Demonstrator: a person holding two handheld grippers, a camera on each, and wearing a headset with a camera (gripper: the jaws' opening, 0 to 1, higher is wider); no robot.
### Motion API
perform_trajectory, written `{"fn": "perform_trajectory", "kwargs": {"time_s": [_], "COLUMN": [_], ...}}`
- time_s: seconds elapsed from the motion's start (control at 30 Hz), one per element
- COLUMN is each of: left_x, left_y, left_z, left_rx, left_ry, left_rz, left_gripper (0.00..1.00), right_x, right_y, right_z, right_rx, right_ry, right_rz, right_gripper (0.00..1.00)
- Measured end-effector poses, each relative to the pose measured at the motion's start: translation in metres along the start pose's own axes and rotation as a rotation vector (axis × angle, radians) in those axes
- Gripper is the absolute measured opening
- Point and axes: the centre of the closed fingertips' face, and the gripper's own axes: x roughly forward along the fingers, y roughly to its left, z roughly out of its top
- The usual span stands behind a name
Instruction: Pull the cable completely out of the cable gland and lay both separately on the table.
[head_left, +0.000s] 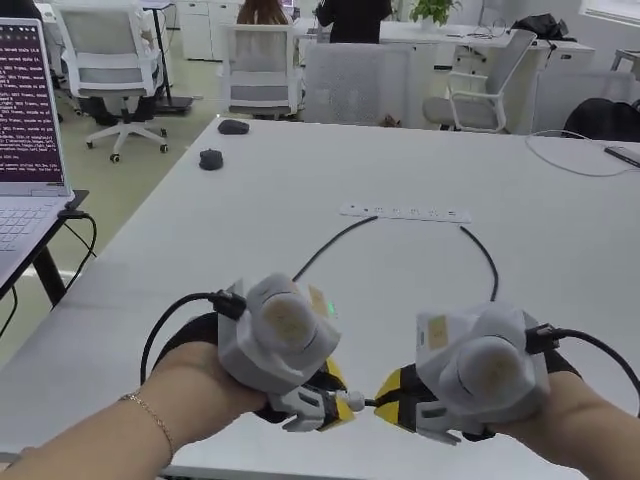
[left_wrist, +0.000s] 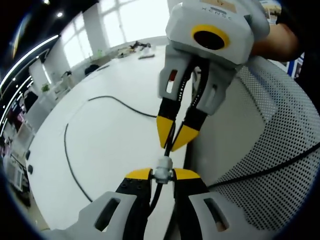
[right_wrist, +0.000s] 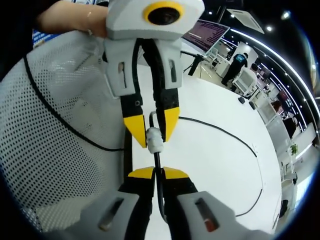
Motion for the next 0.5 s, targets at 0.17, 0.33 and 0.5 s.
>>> {"fn": "perform_trajectory", "kwargs": {"time_s": [0.17, 0.33, 0.5], "left_x": [0.001, 0.002, 0.003], "left_y": [0.005, 0.003, 0.003], "left_z": [-0.010, -0.011, -0.014], "left_rx": [0.009, 0.019, 0.026], "left_ry": [0.050, 0.061, 0.077], "left_rz": [0.026, 0.026, 0.028], "left_gripper": [0.16, 0.16, 0.16], "right_x": [0.001, 0.001, -0.001], "right_y": [-0.007, -0.011, -0.015], "right_z": [-0.025, -0.045, -0.061], "right_rx": [0.027, 0.062, 0.094], "right_ry": [0.106, 0.192, 0.256], "right_rz": [-0.026, -0.042, -0.061], "right_gripper": [0.04, 0.04, 0.04]}}
